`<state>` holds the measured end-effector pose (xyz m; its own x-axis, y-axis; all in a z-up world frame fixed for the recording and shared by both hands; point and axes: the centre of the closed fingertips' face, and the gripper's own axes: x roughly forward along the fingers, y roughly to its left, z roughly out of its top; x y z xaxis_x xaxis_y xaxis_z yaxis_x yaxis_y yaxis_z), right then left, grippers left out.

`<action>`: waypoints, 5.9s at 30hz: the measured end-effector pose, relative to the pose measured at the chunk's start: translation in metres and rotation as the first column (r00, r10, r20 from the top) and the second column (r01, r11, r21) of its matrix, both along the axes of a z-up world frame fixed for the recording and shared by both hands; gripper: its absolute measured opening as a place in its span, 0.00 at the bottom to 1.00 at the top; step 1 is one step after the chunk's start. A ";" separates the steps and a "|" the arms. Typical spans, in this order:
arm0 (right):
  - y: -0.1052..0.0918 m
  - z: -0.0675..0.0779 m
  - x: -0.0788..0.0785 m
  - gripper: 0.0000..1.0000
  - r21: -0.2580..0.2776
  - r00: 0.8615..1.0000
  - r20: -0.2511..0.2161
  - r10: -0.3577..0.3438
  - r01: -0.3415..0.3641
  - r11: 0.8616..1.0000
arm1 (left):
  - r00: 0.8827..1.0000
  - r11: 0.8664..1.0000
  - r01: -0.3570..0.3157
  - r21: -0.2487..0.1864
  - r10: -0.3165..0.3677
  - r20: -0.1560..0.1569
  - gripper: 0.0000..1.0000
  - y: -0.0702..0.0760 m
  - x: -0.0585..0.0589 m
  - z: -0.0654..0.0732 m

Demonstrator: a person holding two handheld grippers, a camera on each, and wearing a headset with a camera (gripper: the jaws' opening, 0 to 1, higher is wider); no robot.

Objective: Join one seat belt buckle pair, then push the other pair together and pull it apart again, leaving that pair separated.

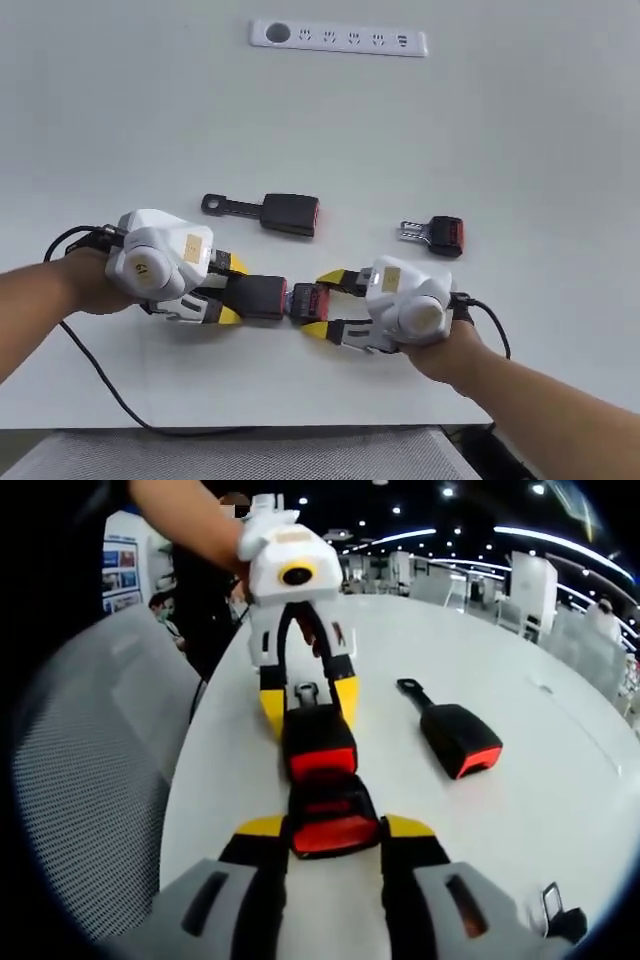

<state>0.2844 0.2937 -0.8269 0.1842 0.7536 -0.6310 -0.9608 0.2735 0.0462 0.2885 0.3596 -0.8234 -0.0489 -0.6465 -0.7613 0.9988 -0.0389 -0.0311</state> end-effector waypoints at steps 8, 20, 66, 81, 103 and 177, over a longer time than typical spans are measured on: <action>0.004 0.014 0.005 0.63 0.039 0.998 -0.017 -0.067 0.068 0.997 | 0.997 0.993 -0.044 0.113 0.036 0.069 0.53 0.004 0.009 0.004; -0.040 0.046 0.021 0.76 0.074 0.985 0.030 -0.169 0.167 0.983 | 0.979 0.982 -0.183 -0.033 0.186 0.087 0.68 0.001 0.026 0.053; -0.181 0.004 0.090 0.60 -0.115 0.993 -0.074 -0.093 0.084 0.990 | 0.996 0.997 -0.079 0.006 0.078 0.036 0.56 -0.044 0.122 -0.002; -0.186 0.005 0.091 0.36 -0.103 1.000 -0.025 -0.006 0.003 0.995 | 0.998 0.999 -0.051 -0.001 0.051 0.043 0.35 -0.049 0.118 0.004; -0.173 0.007 0.095 0.36 -0.026 1.000 -0.022 0.007 -0.008 1.000 | 0.999 1.000 -0.022 0.000 0.022 0.027 0.35 -0.048 0.118 0.001; -0.039 0.009 0.109 0.35 0.047 0.999 -0.032 0.015 -0.013 0.999 | 0.999 0.996 0.037 0.081 -0.040 0.033 0.34 -0.048 0.116 0.000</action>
<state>0.3938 0.2542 -0.8177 0.1538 0.7847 -0.6005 -0.9623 0.2569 0.0894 0.4048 0.3117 -0.8234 -0.0454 -0.5810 -0.8126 0.9971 -0.0764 -0.0011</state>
